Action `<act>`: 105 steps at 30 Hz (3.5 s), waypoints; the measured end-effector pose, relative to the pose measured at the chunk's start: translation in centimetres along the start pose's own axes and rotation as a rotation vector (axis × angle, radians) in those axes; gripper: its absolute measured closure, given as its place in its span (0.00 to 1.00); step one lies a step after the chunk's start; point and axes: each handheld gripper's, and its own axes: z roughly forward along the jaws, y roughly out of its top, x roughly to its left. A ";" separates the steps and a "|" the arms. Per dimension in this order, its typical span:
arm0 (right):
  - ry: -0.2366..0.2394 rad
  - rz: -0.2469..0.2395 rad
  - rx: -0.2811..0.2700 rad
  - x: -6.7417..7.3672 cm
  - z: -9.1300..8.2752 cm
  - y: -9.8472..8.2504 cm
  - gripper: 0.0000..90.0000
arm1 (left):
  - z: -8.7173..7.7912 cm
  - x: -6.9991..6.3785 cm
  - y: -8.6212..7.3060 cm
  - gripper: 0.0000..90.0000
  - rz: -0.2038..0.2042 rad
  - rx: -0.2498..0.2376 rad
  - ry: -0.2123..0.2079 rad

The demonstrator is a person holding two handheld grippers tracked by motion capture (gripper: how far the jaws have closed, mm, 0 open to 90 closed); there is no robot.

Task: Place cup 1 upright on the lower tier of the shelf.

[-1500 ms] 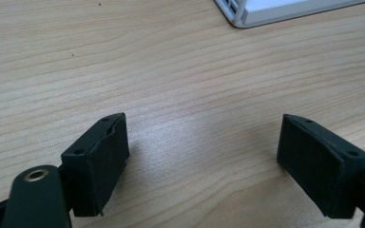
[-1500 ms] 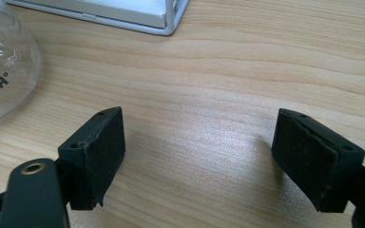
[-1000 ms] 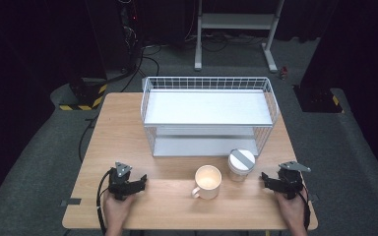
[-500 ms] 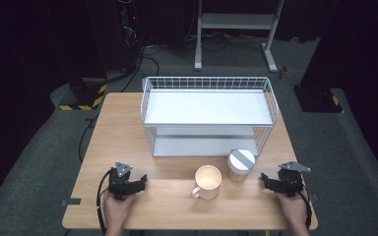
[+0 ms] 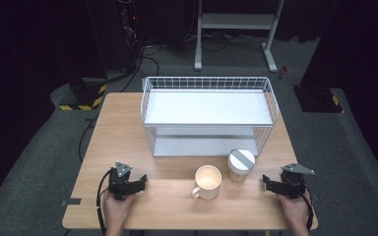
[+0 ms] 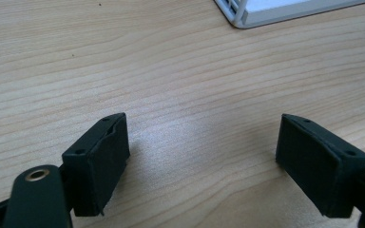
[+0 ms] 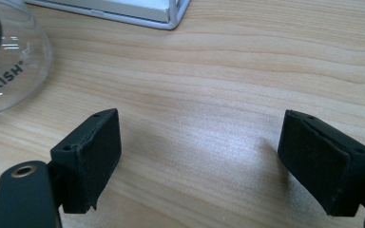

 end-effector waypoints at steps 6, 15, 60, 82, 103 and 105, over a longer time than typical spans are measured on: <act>0.010 0.000 -0.023 0.1 -0.6 -0.4 0.17 | 0.0 0.0 0.0 0.21 0.000 0.001 -0.002; 0.019 0.010 -0.056 0.5 -1.6 -0.7 0.19 | 0.0 0.0 0.0 0.21 0.000 0.001 0.000; 0.159 -0.106 -0.130 5.6 -3.2 -1.0 0.15 | 0.0 0.0 0.0 0.21 -0.004 0.000 -0.001; 0.207 -0.153 -0.144 8.1 -1.7 1.2 0.13 | 0.0 0.0 0.0 0.21 -0.005 0.000 -0.002; 0.199 -0.147 -0.149 9.0 0.1 2.9 0.12 | 0.0 0.0 0.0 0.21 -0.003 0.000 -0.002; 0.199 -0.147 -0.151 9.1 0.3 3.0 0.12 | 0.0 0.0 0.0 0.21 -0.003 0.000 -0.001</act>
